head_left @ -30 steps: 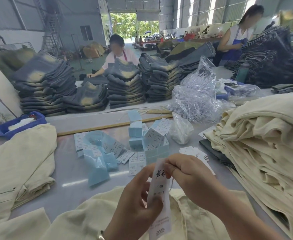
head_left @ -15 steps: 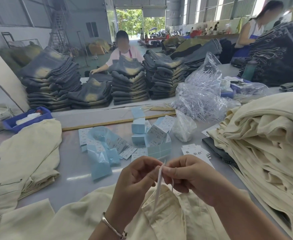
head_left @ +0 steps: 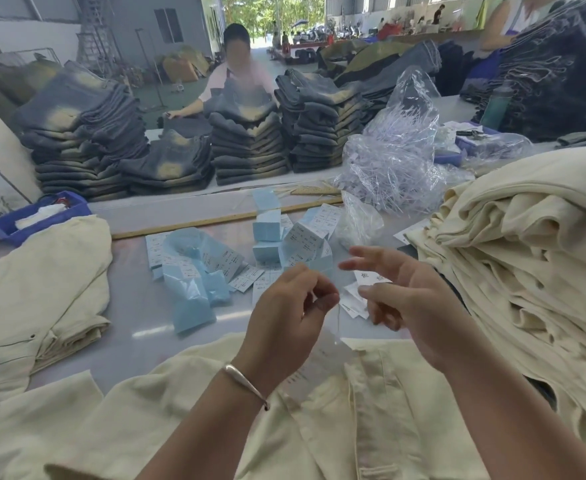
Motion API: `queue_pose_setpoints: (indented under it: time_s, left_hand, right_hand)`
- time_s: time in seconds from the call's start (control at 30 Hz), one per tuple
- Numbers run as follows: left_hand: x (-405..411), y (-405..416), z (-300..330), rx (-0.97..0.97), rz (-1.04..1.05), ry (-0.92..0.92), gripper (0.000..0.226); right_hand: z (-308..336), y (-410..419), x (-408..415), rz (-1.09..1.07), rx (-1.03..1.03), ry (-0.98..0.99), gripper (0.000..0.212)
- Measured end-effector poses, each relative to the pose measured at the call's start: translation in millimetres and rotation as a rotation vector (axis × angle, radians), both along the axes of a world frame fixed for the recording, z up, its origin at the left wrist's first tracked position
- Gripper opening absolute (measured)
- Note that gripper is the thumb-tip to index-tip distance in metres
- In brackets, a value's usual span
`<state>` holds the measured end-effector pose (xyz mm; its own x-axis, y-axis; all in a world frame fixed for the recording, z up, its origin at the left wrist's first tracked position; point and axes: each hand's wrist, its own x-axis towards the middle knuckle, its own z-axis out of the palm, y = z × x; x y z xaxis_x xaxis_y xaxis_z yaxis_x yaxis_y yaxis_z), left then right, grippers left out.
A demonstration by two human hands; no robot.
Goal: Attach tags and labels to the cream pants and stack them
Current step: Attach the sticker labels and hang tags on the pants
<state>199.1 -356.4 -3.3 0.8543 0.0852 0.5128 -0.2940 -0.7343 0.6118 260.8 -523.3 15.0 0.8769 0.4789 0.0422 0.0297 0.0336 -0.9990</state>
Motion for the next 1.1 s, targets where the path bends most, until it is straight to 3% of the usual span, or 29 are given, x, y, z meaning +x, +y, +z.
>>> queue_pose_setpoints:
  time_s: [0.07,0.13,0.2,0.3,0.37,0.43,0.5,0.57,0.67,0.77,0.83,0.93,1.03,1.1]
  left_hand:
    - [6.3,-8.6,4.4,-0.028,-0.023,-0.028,0.012]
    - [10.1,-14.0,6.0,-0.081,-0.014,-0.053,0.01]
    - [10.9,-15.5,4.2,-0.118,0.003,-0.065,0.013]
    - [8.4,-18.5,-2.6,-0.18,-0.013,-0.041,0.014]
    - [6.5,-19.6,-13.3,-0.252,-0.036,0.002,0.01]
    - [4.4,-17.9,-29.8,-0.315,-0.019,0.082,0.005]
    - [2.9,-13.9,-54.3,-0.254,0.064,0.215,0.007]
    - [1.3,-13.6,-82.4,-0.151,0.153,0.419,0.017]
    - [2.1,-20.8,-109.7,-0.225,0.198,0.59,0.017]
    - [13.3,-26.2,-125.0,-0.126,0.173,0.597,0.046]
    - [23.6,-27.1,-131.3,0.002,0.166,0.58,0.05]
    - [36.4,-27.2,-134.0,0.139,0.16,0.555,0.033]
    - [45.1,-27.2,-132.2,0.225,0.157,0.544,0.016]
    - [46.4,-27.5,-132.4,0.171,0.155,0.57,0.009]
  right_hand:
    - [3.4,-4.2,-1.8,0.139,0.024,0.04,0.043]
    - [1.9,-5.6,-1.4,0.184,0.002,0.062,0.031]
    - [-4.8,-6.8,0.0,0.152,0.003,0.078,0.01]
    - [-11.8,-11.0,6.2,0.012,-0.036,0.036,0.007]
    - [-9.9,-19.9,14.8,-0.183,-0.105,-0.106,0.009]
    - [-4.4,-39.0,25.9,-0.489,-0.299,-0.422,0.01]
    - [4.3,-60.4,34.4,-0.741,-0.485,-0.691,0.011]
    - [9.7,-73.8,40.2,-0.821,-0.557,-0.843,0.013]
    - [1.1,-67.4,43.9,-0.742,-0.566,-0.916,0.007]
    - [-32.9,-45.3,40.6,-0.542,-0.612,-0.829,0.005]
    - [-65.5,-32.6,34.2,-0.365,-0.628,-0.679,0.007]
    - [-116.6,-20.4,21.3,-0.215,-0.639,-0.436,0.01]
    - [-148.5,-12.5,10.6,-0.227,-0.588,-0.193,0.021]
    - [-159.6,-7.6,7.6,-0.271,-0.549,-0.071,0.02]
